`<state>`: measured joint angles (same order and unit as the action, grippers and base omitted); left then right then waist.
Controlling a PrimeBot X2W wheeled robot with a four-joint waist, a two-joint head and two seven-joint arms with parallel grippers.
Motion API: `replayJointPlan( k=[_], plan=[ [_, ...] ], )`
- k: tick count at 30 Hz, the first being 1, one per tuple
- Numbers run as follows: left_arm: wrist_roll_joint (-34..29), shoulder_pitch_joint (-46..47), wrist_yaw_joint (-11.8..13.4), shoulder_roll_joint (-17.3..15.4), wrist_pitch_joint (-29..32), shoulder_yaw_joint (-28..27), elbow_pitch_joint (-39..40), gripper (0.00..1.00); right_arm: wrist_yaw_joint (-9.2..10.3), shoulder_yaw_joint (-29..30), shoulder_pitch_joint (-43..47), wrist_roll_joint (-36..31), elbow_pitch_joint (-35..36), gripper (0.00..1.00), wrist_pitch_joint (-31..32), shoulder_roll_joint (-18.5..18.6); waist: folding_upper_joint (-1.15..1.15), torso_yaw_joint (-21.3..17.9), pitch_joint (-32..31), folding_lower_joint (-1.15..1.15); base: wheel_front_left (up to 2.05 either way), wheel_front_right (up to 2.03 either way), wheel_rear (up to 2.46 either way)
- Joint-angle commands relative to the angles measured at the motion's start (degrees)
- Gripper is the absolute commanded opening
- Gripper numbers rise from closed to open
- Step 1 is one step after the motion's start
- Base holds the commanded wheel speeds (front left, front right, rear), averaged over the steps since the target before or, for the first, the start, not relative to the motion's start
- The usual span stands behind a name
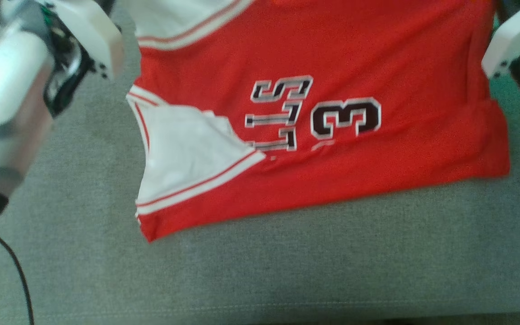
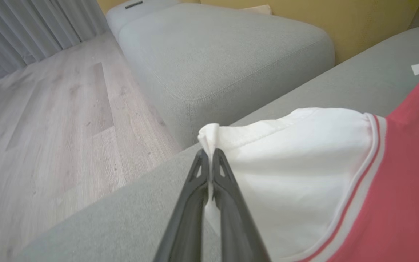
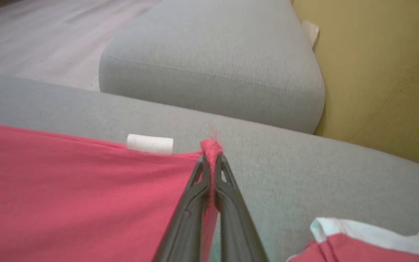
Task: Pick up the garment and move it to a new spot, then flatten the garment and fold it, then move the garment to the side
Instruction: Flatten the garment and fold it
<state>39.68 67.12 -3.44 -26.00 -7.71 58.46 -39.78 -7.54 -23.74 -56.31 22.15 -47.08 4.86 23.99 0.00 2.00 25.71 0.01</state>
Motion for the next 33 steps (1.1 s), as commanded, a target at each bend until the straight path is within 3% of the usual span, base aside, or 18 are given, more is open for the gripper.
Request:
replayJointPlan(
  k=[1,9,16,23,27,33],
  plan=[
    [-1.2,5.2,0.7,-2.2,-2.8,-3.1,-1.2,0.00,0.05,-0.1,-2.5,0.7,1.6,0.00,-2.9,0.3,0.00,-0.6,0.8,-0.01,0.00,0.00,0.00],
    [-4.6,11.1,0.1,0.7,-6.9,-3.7,-6.9,0.00,0.05,-2.9,-6.7,1.8,0.1,0.00,-8.7,0.4,0.00,-0.7,1.8,-0.01,0.00,0.00,0.00],
    [-6.3,8.1,-1.7,1.8,-7.3,-4.8,-6.0,0.00,0.05,-6.8,-4.7,4.8,-1.0,0.00,-11.3,2.3,0.00,0.7,-0.3,-0.01,0.00,0.00,0.00],
    [-7.7,0.3,-3.3,0.0,-7.3,-3.3,-1.1,0.00,0.05,-12.2,1.1,10.2,0.7,0.00,-11.1,7.0,0.00,2.9,-4.8,-0.01,0.00,0.00,0.00],
    [-7.5,-4.0,-3.8,-2.6,-7.0,-0.2,2.0,0.00,0.05,-16.4,4.3,14.1,3.4,0.00,-9.7,10.9,0.00,3.9,-7.3,-0.01,0.00,0.00,0.00],
    [-2.4,-10.1,-4.0,-7.0,-0.9,4.1,10.5,0.00,0.05,-23.6,9.1,20.1,8.4,0.00,-4.8,17.0,0.00,4.9,-10.2,-0.01,0.00,0.00,0.00]
  ],
)
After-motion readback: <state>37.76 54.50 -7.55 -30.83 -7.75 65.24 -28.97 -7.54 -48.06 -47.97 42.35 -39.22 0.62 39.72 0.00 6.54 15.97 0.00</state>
